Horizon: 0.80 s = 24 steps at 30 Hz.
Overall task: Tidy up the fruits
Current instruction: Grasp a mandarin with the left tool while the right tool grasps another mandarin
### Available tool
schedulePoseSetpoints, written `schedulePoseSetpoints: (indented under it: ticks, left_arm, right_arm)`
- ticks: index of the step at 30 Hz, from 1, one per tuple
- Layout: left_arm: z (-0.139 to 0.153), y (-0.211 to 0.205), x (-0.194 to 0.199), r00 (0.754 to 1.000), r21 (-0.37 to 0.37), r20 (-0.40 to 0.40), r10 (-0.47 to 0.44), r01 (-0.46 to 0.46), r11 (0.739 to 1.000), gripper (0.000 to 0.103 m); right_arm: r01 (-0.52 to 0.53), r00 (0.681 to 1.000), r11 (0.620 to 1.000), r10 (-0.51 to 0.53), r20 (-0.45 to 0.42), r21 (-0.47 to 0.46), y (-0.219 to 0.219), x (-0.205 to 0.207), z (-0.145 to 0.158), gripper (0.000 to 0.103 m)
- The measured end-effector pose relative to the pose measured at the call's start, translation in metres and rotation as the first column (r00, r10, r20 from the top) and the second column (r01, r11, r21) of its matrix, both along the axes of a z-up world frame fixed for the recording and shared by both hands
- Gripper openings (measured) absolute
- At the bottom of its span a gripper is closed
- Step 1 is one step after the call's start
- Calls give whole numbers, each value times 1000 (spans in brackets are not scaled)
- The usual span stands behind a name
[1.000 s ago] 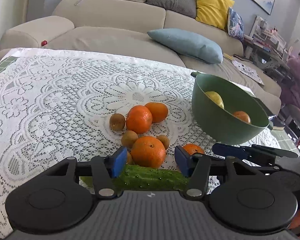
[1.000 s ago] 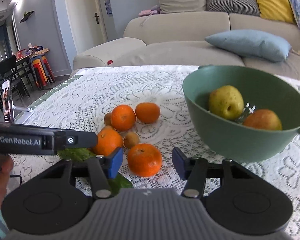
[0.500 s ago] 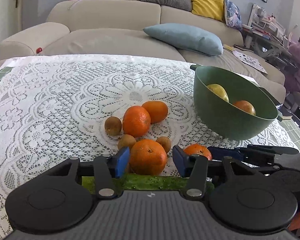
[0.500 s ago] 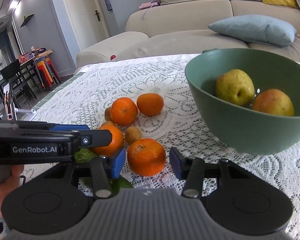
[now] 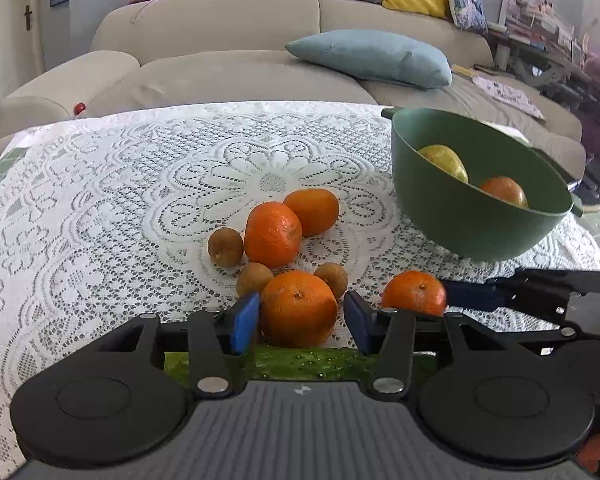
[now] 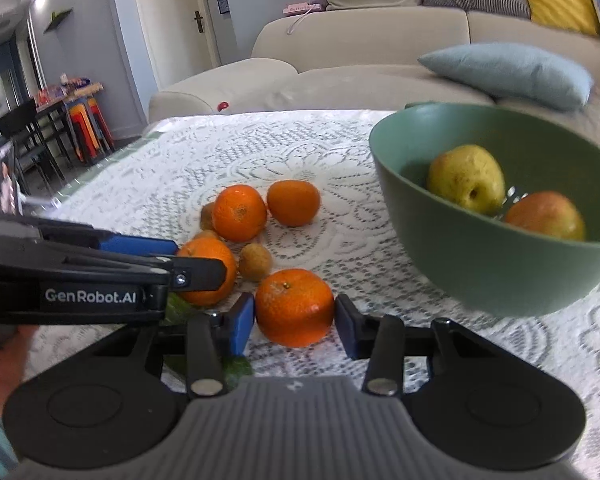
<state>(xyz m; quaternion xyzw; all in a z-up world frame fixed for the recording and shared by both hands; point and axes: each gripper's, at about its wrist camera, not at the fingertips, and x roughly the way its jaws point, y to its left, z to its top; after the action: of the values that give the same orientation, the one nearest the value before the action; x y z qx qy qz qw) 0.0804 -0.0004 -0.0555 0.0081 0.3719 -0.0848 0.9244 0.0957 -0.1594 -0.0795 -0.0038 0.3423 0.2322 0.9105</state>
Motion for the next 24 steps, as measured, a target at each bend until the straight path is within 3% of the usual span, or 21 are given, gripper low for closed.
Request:
schedulePoseSetpoints:
  ticks: [14, 24]
  left_arm:
    - [-3, -17, 9, 1000, 137, -19, -21, 24, 990, 57]
    - [-7, -22, 13, 999, 182, -31, -24, 30, 983, 56]
  right_arm:
    - [-12, 1000, 999, 13, 29, -36, -3, -3, -2, 41]
    - [-29, 998, 996, 34, 58, -80, 2, -6, -3, 41]
